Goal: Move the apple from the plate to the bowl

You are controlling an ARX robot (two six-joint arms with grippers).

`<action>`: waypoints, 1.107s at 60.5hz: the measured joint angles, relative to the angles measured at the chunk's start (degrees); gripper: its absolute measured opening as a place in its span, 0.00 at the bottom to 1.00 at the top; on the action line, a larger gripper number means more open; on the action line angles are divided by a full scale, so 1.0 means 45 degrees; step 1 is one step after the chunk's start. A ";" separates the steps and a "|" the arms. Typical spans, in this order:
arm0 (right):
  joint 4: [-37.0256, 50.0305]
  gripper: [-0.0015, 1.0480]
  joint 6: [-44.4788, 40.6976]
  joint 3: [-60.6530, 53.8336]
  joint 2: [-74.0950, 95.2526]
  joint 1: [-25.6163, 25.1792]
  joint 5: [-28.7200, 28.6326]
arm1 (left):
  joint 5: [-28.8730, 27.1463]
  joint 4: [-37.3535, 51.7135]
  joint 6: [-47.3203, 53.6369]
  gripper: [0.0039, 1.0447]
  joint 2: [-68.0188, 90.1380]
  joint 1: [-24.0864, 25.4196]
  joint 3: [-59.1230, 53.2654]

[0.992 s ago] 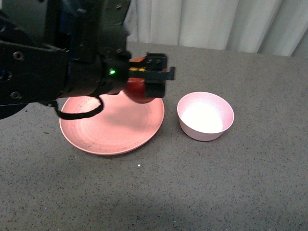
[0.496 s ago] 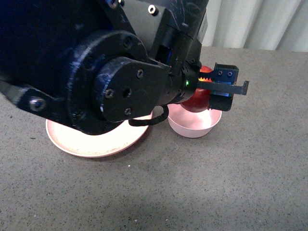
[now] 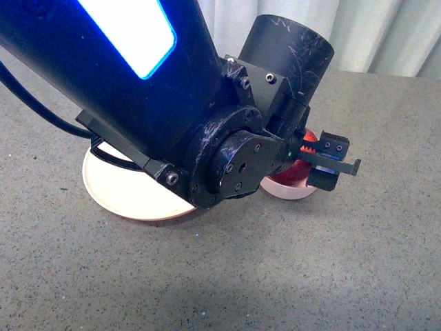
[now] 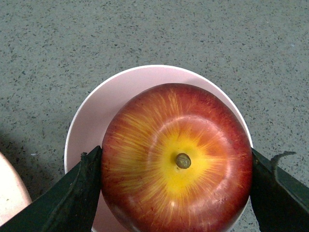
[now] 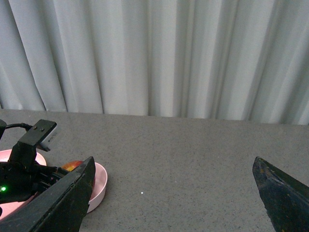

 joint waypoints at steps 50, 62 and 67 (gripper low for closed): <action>0.0000 0.91 0.0000 0.0000 0.0000 0.0000 0.0000 | -0.0670 0.0879 -0.0452 0.94 -0.1370 0.0831 -0.1156; 0.0000 0.91 0.0000 0.0000 0.0000 0.0000 0.0000 | -0.0821 0.2040 -0.1161 0.94 -0.2895 0.1671 -0.3099; 0.0000 0.91 0.0000 0.0000 0.0000 -0.0005 0.0000 | -0.0937 0.2458 -0.1171 0.94 -0.3274 0.2103 -0.4036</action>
